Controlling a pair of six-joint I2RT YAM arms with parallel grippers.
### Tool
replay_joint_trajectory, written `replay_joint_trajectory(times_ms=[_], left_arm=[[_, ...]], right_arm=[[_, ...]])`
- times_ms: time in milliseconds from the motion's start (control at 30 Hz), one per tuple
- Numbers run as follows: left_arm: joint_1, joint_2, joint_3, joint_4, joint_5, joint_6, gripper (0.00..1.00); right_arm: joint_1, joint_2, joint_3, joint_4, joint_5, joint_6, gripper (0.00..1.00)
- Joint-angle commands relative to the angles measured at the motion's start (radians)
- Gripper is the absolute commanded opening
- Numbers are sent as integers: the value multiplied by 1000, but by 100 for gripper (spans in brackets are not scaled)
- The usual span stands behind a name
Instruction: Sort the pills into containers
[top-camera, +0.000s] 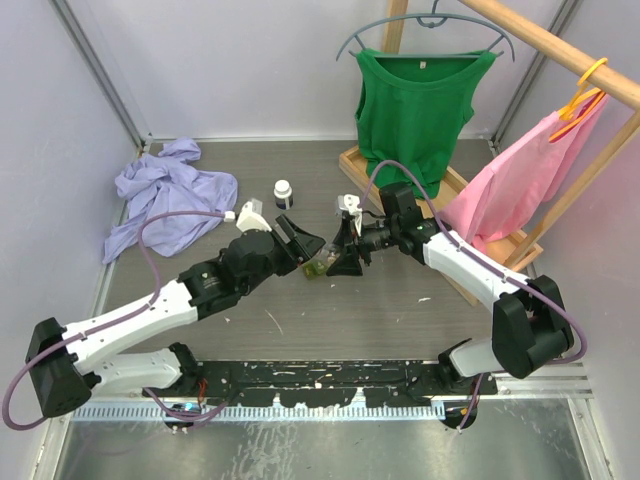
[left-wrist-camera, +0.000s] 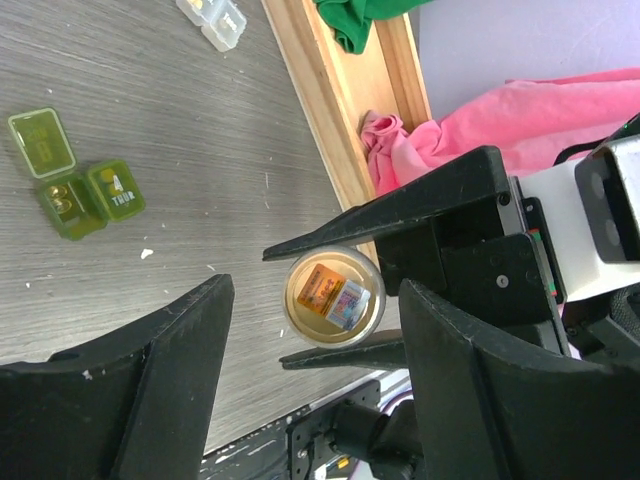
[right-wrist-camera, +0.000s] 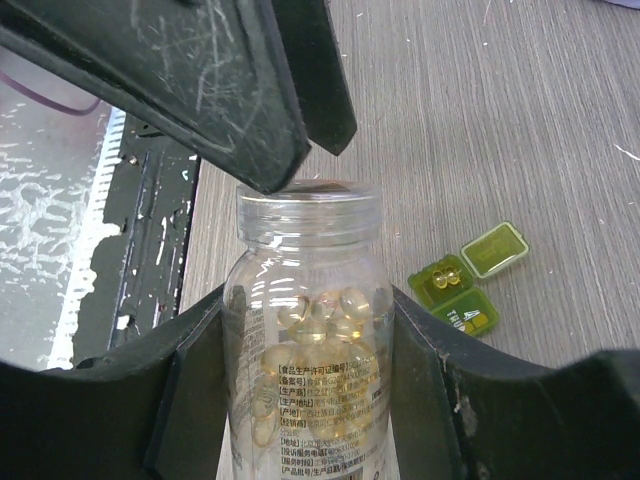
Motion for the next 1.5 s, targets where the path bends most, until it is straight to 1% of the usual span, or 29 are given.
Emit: replay_joint_trajectory(times_ms=[0, 167, 367, 400, 467, 600, 700, 767, 833, 900, 967, 1033, 1100, 1133, 1200, 1300, 1333, 1400, 1433, 1467], left_arm=[[-5, 29, 53, 70, -10, -41, 68], [-6, 72, 60, 102, 23, -51, 66], [-6, 87, 49, 129, 48, -59, 57], [-6, 88, 47, 134, 54, -59, 55], [-6, 88, 43, 149, 69, -51, 45], [-6, 81, 36, 161, 91, -38, 31], [-6, 71, 22, 200, 123, -7, 26], [-6, 61, -13, 304, 165, 41, 22], [-6, 49, -72, 455, 219, 134, 18], [-5, 33, -135, 612, 290, 274, 13], [-4, 24, -199, 772, 418, 469, 11], [-4, 20, -233, 849, 558, 614, 11], [-3, 19, -249, 866, 688, 730, 11], [-1, 17, -256, 868, 739, 775, 12], [7, 14, -270, 871, 786, 841, 12], [38, 6, -290, 908, 786, 852, 16], [48, 2, -294, 921, 777, 843, 19], [67, -17, -293, 927, 734, 806, 34], [68, -24, -287, 925, 721, 789, 43], [68, -34, -280, 913, 701, 767, 55]], right_arm=[[4, -43, 52, 9, -8, -17, 1], [4, -45, 54, 7, -7, -18, 1], [3, -46, 55, 6, -11, -17, 1], [5, -46, 55, 5, -11, -16, 1], [4, -46, 57, 6, -11, -17, 1], [4, -44, 60, 6, -18, -10, 1], [3, -39, 62, 15, -37, 13, 1], [4, -33, 62, 33, -68, 43, 1], [1, -27, 62, 60, -113, 87, 1], [0, -24, 51, 116, -168, 159, 1], [0, -25, 26, 212, -218, 255, 1], [0, -26, -6, 332, -260, 388, 1], [0, -24, -18, 400, -289, 440, 1], [0, -24, -18, 403, -294, 445, 1], [1, -25, -17, 403, -300, 447, 1], [0, -29, -17, 403, -307, 446, 1], [0, -29, -17, 403, -308, 442, 1], [1, -31, -15, 394, -306, 432, 1], [0, -33, -16, 387, -305, 424, 1], [0, -33, -14, 379, -303, 415, 1]])
